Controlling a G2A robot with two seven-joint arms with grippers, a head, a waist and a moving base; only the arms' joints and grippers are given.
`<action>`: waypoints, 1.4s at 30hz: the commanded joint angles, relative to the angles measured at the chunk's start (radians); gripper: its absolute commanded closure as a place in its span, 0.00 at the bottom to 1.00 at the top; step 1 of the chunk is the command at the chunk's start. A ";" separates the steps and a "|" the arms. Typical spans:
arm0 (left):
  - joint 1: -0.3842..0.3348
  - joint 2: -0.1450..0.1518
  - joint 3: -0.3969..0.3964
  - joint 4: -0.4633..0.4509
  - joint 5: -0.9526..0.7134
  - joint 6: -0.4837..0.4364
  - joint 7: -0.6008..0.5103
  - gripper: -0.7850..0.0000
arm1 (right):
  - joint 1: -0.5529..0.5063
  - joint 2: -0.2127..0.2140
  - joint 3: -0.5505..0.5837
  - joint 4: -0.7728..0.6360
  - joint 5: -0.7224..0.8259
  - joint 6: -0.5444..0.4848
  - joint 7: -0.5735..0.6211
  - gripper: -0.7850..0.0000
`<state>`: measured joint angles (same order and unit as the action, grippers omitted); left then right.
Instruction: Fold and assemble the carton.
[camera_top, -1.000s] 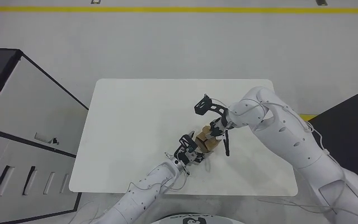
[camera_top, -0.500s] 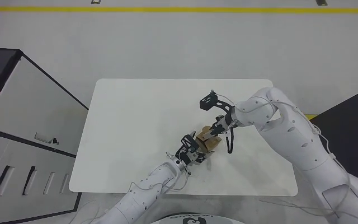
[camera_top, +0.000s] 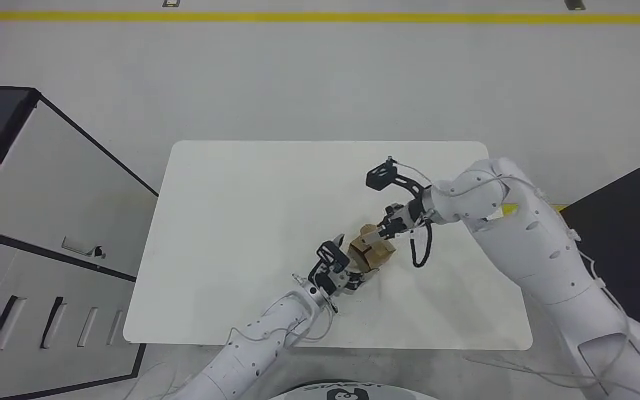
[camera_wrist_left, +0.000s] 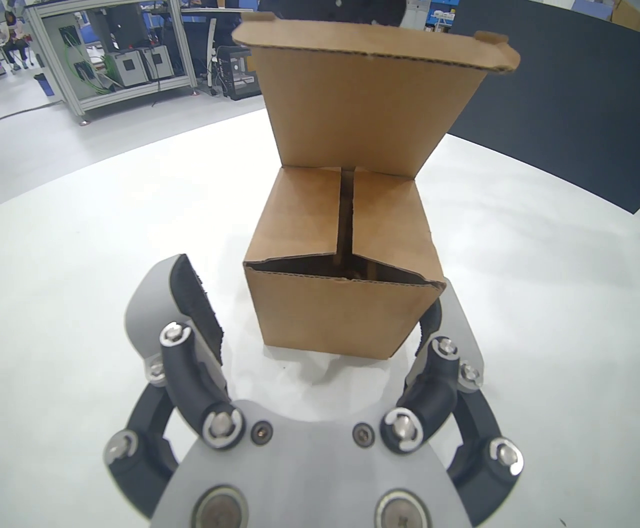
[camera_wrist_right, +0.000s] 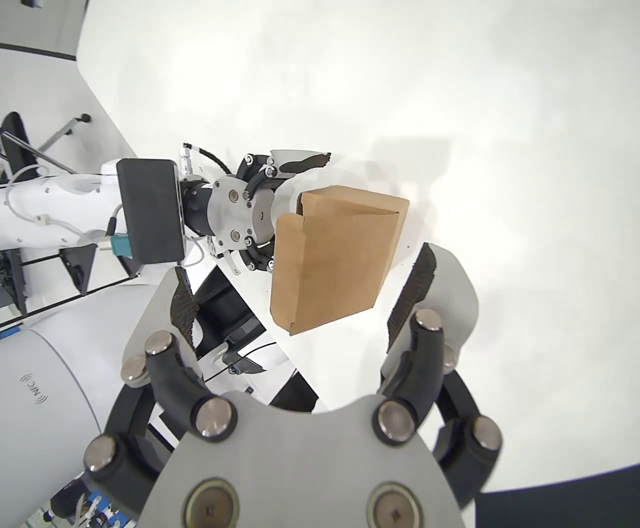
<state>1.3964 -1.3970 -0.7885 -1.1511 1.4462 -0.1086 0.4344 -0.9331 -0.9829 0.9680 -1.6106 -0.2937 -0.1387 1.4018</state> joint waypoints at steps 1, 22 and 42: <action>0.002 0.002 -0.004 0.000 0.000 -0.014 0.019 0.00 | -0.012 0.005 0.022 0.021 0.034 -0.023 -0.002 0.00; -0.004 0.003 -0.003 0.050 0.025 -0.029 0.040 0.00 | -0.050 0.021 0.066 0.061 0.077 -0.050 -0.041 0.00; -0.033 -0.017 0.026 0.026 0.037 0.005 -0.074 0.00 | -0.074 0.035 0.069 0.052 0.087 -0.040 -0.037 0.00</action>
<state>1.3623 -1.4146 -0.7617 -1.1250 1.4804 -0.0993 0.3651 -1.0064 -0.9489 1.0375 -1.5575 -0.2052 -0.1792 1.3641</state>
